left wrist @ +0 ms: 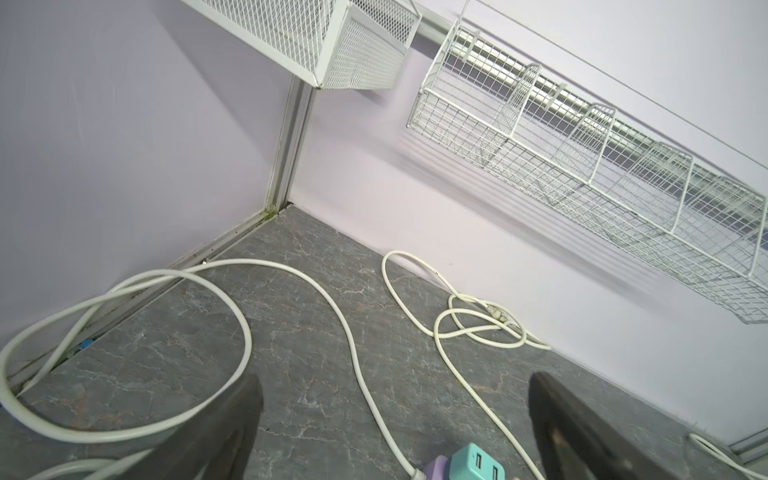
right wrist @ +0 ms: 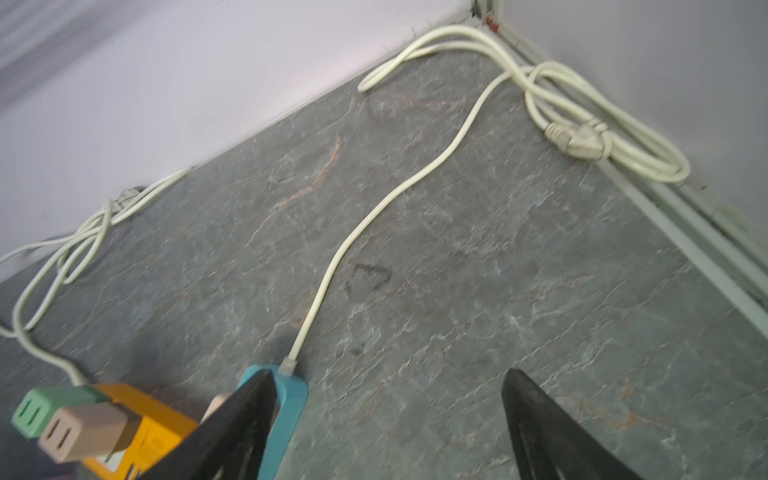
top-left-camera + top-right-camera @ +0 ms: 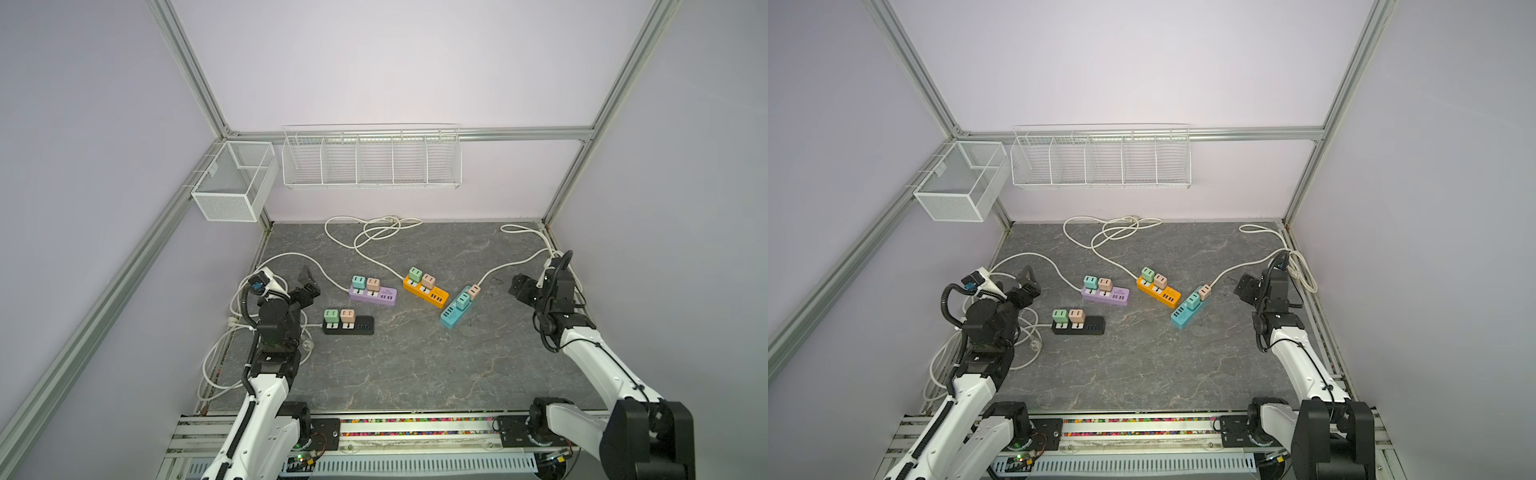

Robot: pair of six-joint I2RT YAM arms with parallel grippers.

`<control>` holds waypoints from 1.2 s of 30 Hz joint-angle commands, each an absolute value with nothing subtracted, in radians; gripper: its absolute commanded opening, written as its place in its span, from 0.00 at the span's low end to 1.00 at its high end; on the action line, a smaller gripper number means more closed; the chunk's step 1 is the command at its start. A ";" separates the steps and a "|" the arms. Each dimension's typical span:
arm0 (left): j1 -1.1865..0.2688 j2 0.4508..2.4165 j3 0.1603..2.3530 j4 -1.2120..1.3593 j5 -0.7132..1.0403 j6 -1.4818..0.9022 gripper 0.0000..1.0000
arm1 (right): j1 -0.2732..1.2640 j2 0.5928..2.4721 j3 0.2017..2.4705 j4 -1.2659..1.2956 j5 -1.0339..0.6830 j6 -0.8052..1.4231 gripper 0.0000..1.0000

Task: Pull the plug off the socket
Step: 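Move both grippers toward the teal power strip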

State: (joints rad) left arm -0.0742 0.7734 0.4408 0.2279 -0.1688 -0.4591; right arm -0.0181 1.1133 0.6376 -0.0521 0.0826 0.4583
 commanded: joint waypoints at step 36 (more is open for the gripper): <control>-0.779 1.191 0.606 0.161 0.081 -0.827 0.88 | 0.265 1.059 0.644 -0.362 -0.239 0.657 0.88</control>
State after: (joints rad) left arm -0.7429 1.1313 0.5465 0.0895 0.0978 -0.8001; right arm 0.2520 1.0401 0.6662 -0.3840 -0.2298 0.6262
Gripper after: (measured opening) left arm 0.885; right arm 0.882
